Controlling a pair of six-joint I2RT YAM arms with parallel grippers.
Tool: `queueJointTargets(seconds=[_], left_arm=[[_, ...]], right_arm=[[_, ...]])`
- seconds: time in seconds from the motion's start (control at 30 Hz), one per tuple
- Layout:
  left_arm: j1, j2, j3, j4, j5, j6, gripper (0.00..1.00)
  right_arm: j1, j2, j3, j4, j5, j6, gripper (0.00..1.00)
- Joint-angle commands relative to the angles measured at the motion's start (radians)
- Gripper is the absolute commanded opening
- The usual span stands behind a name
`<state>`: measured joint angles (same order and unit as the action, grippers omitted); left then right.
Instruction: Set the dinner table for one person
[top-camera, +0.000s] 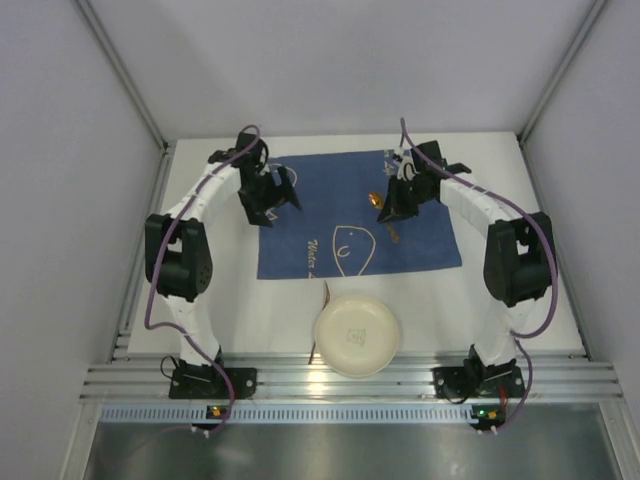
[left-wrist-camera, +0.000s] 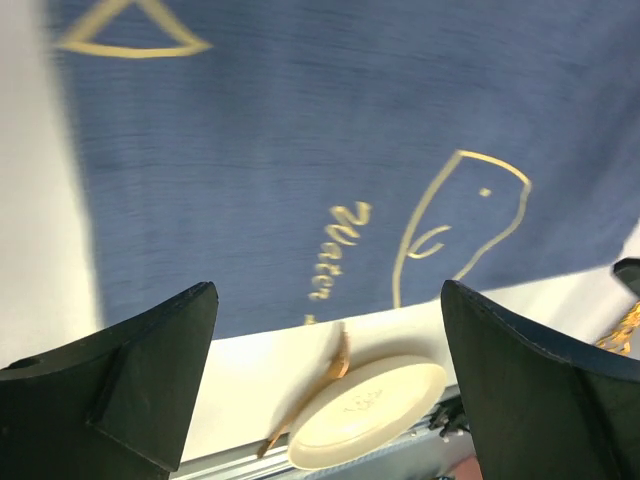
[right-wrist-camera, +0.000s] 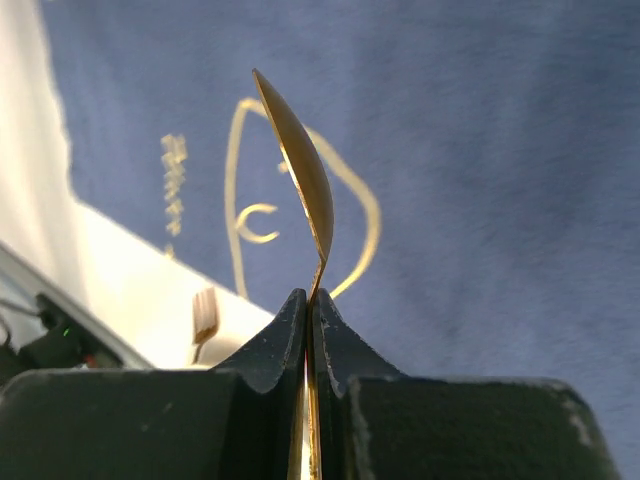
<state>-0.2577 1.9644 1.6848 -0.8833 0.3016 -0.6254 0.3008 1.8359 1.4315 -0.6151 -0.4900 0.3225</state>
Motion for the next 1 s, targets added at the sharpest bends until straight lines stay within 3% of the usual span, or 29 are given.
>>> queueJointTargets(seconds=[0.0,0.27,0.43,0.47,0.5,0.6,0.97], left_arm=[[0.034,-0.119,-0.051,-0.035,-0.035,0.072,0.98],[0.035,-0.249,-0.284,0.033,-0.019,0.050,0.98],[0.035,-0.291,-0.332,0.032,-0.045,0.056,0.98],[0.035,-0.295,-0.332,0.026,-0.050,0.064,0.98],[0.035,-0.294,-0.327,0.020,-0.055,0.067,0.98],[0.037,-0.291,-0.315,0.010,-0.070,0.072,0.98],[0.018,-0.271,-0.293,-0.020,-0.087,0.136,0.98]], right_arm=[[-0.044,0.074,0.096,-0.031,0.066,-0.056,0.00],[-0.097,0.213,0.210,-0.041,0.119,-0.017,0.00],[-0.114,0.238,0.216,-0.044,0.189,0.009,0.00],[-0.117,0.243,0.214,-0.049,0.191,0.015,0.05],[-0.120,0.241,0.207,-0.051,0.191,0.024,0.24],[-0.120,0.229,0.175,-0.051,0.202,0.029,0.46],[-0.120,0.149,0.121,-0.083,0.235,0.026,0.44]])
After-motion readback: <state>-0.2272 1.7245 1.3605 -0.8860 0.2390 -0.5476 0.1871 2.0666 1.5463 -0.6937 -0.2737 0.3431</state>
